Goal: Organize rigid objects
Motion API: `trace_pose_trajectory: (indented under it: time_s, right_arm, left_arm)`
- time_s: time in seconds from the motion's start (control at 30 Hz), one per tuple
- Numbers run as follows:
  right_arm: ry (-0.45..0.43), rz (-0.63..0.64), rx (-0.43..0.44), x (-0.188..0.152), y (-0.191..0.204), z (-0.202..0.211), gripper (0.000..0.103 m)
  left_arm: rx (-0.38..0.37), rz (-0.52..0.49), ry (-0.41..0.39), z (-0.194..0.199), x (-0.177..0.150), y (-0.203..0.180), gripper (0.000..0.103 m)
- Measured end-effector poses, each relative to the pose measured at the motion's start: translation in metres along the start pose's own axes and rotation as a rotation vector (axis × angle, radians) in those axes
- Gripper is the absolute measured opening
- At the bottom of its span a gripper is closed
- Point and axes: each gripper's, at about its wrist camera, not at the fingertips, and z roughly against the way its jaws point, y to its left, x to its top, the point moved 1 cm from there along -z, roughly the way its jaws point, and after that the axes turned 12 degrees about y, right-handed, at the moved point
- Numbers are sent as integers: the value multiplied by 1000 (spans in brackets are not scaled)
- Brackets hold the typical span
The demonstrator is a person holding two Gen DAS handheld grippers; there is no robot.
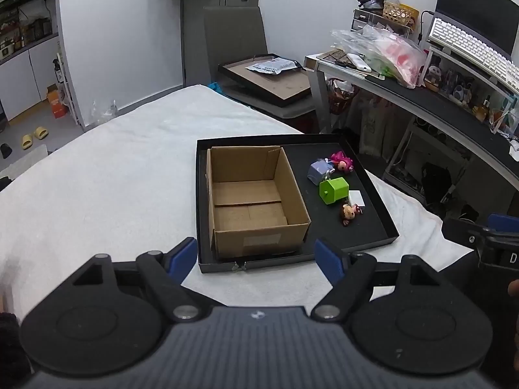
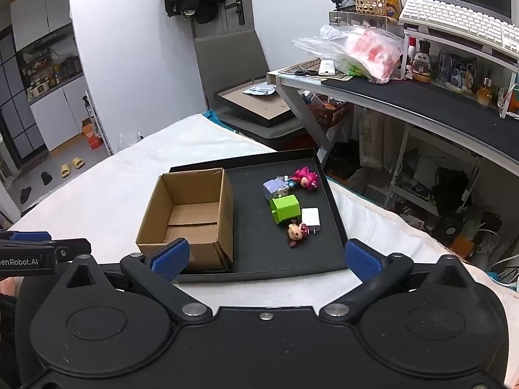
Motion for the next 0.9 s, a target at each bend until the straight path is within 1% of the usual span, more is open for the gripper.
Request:
trace_pose_trajectory:
  time_s: [0.27,0.47,0.5,0.53,0.9]
  right_arm:
    - [4,-4,6,-1,-1,1,103]
    - [11,-12,9,-5,2,-8,103]
    - [0,-6,4,0,-2,5,103]
    - [1,-5,4,1,-2,6,103]
    - [-2,-5,4,-5,0,1,103]
  left_arm:
    - [0,2,-3,1,1,-1,78]
    - [3,1,-7,1,-2,-2,78]
    - [2,0,-7,1,-1,-2,78]
    - [4,0,-7,1,-3,-2,78]
    - [4,9,-9,1,-3,0,78]
